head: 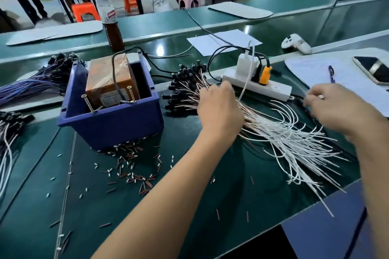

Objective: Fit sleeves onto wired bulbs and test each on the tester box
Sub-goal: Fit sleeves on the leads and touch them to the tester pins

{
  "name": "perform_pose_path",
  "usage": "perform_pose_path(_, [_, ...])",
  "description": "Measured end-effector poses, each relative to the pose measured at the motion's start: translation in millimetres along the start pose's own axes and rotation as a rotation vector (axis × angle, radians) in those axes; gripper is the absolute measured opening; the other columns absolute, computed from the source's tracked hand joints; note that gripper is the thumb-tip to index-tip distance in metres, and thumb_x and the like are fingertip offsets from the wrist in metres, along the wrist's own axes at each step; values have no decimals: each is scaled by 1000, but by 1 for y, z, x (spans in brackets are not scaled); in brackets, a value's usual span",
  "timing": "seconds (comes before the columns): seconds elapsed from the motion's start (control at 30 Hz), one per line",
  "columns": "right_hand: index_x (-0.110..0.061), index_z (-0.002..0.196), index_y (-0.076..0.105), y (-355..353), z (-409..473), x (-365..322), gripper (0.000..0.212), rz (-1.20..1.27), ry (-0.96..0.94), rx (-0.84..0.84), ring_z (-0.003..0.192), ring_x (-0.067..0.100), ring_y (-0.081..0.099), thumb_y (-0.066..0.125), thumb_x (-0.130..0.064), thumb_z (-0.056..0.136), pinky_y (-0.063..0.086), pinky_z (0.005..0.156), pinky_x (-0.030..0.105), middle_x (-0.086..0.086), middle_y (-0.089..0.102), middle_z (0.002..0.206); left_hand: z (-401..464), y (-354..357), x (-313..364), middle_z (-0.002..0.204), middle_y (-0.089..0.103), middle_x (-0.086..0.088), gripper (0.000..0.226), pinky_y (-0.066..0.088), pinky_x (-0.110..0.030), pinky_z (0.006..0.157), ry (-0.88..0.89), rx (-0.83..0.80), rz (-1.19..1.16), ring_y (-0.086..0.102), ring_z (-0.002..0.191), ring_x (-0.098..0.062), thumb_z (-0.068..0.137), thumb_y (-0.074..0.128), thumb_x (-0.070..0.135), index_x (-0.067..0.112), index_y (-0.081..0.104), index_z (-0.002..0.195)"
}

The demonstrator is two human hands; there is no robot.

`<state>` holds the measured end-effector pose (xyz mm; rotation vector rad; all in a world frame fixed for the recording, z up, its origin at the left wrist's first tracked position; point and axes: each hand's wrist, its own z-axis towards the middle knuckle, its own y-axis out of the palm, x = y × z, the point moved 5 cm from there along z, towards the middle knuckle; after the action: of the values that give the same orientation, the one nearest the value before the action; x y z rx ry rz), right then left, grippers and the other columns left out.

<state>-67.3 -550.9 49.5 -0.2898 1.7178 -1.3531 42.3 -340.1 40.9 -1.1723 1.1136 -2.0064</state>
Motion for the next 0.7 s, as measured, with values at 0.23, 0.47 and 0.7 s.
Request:
perform_pose_path(0.23, [-20, 88, 63, 44, 1, -64, 22, -113, -166, -135, 72, 22, 55, 51, -22, 107, 34, 56, 31, 6, 61, 82, 1, -25, -8, 69, 65, 9, 7, 54, -31, 68, -77, 93, -620, 63, 71, -14, 90, 69, 18, 20, 69, 83])
perform_pose_path(0.47, [-4, 113, 66, 87, 17, -134, 19, -3, -393, -131, 90, 31, 61, 53, -15, 106, 45, 71, 31, 25, 69, 109, -5, -13, -23, 105, 73, -5, 21, 53, -44, 92, -123, 126, -640, 65, 101, -28, 96, 56, 14, 14, 76, 105])
perform_pose_path(0.7, [-11, 108, 67, 97, 23, -138, 19, -158, -450, -129, 86, 27, 58, 55, -25, 107, 43, 73, 32, 14, 67, 105, -1, 23, -43, 168, 27, 1, 59, 24, -41, 121, 157, -53, 183, 18, 154, -26, 93, 55, 25, 26, 47, 151])
